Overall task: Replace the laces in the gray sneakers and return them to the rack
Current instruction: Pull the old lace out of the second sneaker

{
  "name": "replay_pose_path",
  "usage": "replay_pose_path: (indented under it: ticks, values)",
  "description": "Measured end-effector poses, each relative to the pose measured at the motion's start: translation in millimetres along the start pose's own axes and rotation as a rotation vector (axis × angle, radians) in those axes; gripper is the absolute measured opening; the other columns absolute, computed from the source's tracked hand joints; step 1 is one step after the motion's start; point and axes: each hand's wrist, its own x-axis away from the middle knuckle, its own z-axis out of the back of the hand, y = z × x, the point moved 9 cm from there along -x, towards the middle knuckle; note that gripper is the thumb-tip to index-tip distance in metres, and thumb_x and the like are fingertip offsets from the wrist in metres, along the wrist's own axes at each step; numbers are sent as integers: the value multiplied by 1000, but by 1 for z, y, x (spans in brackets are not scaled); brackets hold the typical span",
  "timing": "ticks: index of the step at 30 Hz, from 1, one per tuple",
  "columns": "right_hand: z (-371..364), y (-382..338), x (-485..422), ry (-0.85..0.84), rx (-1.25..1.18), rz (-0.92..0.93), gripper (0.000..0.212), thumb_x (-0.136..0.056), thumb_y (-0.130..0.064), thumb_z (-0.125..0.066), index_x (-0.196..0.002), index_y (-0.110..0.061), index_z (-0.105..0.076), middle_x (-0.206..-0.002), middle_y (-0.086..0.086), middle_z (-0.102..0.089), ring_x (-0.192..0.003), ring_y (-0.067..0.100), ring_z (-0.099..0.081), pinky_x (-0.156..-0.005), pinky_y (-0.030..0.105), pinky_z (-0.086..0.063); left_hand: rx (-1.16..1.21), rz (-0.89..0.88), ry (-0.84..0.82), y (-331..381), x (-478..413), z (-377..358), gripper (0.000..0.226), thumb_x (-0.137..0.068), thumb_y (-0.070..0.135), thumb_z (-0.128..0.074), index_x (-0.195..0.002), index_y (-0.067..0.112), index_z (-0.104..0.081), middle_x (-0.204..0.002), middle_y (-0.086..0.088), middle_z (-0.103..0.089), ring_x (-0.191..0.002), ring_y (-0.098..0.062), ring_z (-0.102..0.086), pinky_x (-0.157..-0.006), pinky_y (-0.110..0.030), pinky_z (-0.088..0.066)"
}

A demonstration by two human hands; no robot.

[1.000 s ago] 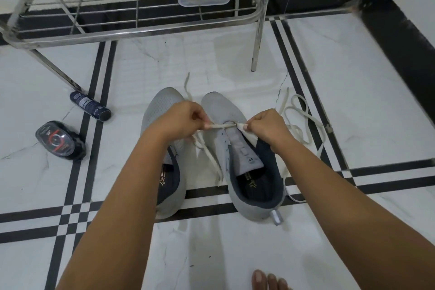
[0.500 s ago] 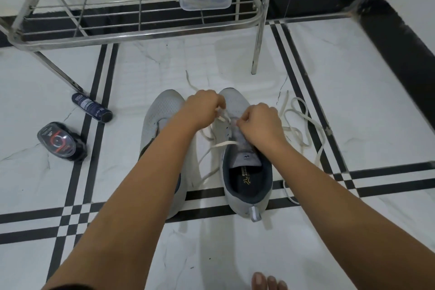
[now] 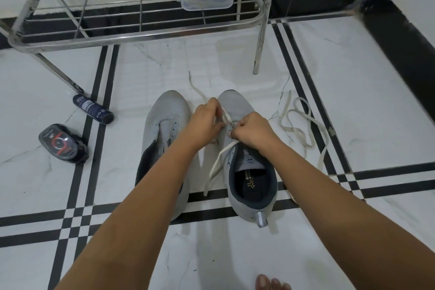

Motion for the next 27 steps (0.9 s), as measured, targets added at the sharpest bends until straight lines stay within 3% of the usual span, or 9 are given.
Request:
replay_pose_path:
  ticks: [3, 8, 14, 20, 23, 25, 27]
  values:
    - [0, 1, 1, -15, -3, -2, 34, -76, -16, -65, -51, -16, -42, -57, 2, -42, -74, 25, -48, -65, 30, -37, -32, -9, -53, 4, -1, -8, 23, -88, 9, -57, -110, 5, -53, -109, -15, -60, -105, -29, -50, -91, -39, -41]
    - [3, 4, 4, -9, -81, -9, 35, -73, -12, -68, -48, -16, -44, -54, 1, -44, -71, 24, -50, -64, 31, -37, -505, -133, -58, 10, -8, -9, 20, -95, 12, -45, -111, 6, -55, -113, -11, -57, -110, -27, -44, -88, -32, -34]
    - [4, 4, 4, 3, -107, 1, 35, -72, -9, -65, -48, -15, -41, -51, 1, -41, -67, 24, -48, -61, 31, -35, -269, -97, -59, 18, -2, -1, 21, -91, 15, -54, -110, 6, -55, -113, -11, -59, -112, -28, -45, -93, -35, -35]
    - [4, 3, 6, -3, -127, 18, 40, -73, -9, -68, -45, -17, -40, -51, -1, -40, -66, 21, -46, -63, 30, -34, -399, -170, -57, 15, 4, -7, 26, -95, 25, -48, -116, 18, -61, -126, 1, -56, -124, -21, -37, -102, -30, -17]
    - [3, 3, 6, -3, -127, 24, 42, -73, -9, -67, -44, -18, -39, -50, 0, -39, -63, 21, -44, -61, 30, -34, -509, -159, -60, 11, 3, -7, 29, -95, 31, -46, -120, 25, -61, -130, 5, -51, -127, -21, -32, -107, -38, -13]
    - [2, 4, 7, -5, -117, 17, 42, -73, -8, -67, -44, -18, -38, -49, -1, -38, -59, 19, -42, -59, 29, -33, -547, -141, -99, 14, 2, -9, 28, -95, 32, -47, -117, 24, -62, -131, 3, -46, -127, -24, -30, -108, -43, -12]
    - [3, 6, 7, -4, -150, 3, 39, -72, -8, -68, -45, -17, -42, -51, -1, -41, -58, 19, -44, -58, 29, -36, -636, -206, -68, 22, 4, -9, 22, -90, 26, -56, -106, 17, -67, -124, -2, -51, -121, -28, -39, -105, -49, -21]
